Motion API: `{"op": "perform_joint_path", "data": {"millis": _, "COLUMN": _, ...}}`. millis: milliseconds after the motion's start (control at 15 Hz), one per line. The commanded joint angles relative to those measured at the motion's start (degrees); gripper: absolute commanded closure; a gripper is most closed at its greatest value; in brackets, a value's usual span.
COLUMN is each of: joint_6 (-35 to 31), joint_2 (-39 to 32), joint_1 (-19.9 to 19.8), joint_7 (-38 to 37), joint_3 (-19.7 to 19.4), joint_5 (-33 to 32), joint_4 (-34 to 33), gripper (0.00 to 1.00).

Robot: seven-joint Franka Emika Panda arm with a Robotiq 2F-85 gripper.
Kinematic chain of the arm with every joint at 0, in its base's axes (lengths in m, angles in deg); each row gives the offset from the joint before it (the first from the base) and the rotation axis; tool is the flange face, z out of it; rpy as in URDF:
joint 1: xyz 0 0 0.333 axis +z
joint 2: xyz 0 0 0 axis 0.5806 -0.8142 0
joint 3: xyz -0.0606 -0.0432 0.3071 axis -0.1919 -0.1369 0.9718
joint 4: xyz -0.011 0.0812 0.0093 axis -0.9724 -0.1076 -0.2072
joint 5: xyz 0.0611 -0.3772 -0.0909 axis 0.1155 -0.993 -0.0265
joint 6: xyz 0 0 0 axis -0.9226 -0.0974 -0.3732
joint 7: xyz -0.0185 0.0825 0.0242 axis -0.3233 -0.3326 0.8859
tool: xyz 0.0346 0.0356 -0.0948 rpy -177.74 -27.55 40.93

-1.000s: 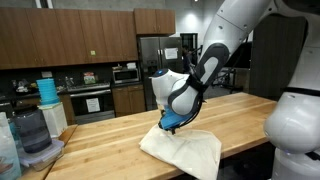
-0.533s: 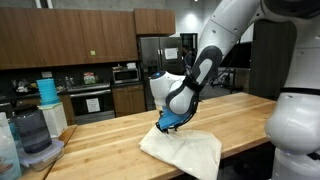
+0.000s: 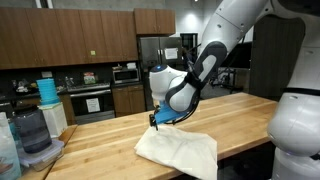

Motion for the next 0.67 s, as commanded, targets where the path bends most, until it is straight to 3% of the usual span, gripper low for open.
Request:
{"op": "perform_joint_path", "data": {"millis": 0, "joint_6": -4.2, "joint_2": 6.3, "joint_1": 1.0, "joint_7": 0.0, "joint_3": -0.7, "joint_5": 0.7, "joint_4": 3.6, "gripper": 0.0}}
{"op": "perform_joint_path", "data": {"millis": 267, "joint_6": -5.9, "joint_2": 8.6, "joint_1": 2.1, "joint_7": 5.5, "joint_3": -0.9, "joint_5": 6.0, "joint_4": 5.8, "gripper": 0.0}}
{"op": "perform_joint_path", "data": {"millis": 600, "joint_6": -3.7, "joint_2": 8.7, "joint_1": 4.9, "joint_7": 17.2, "joint_3": -1.7, "joint_5": 17.9, "joint_4": 8.5, "gripper": 0.0}}
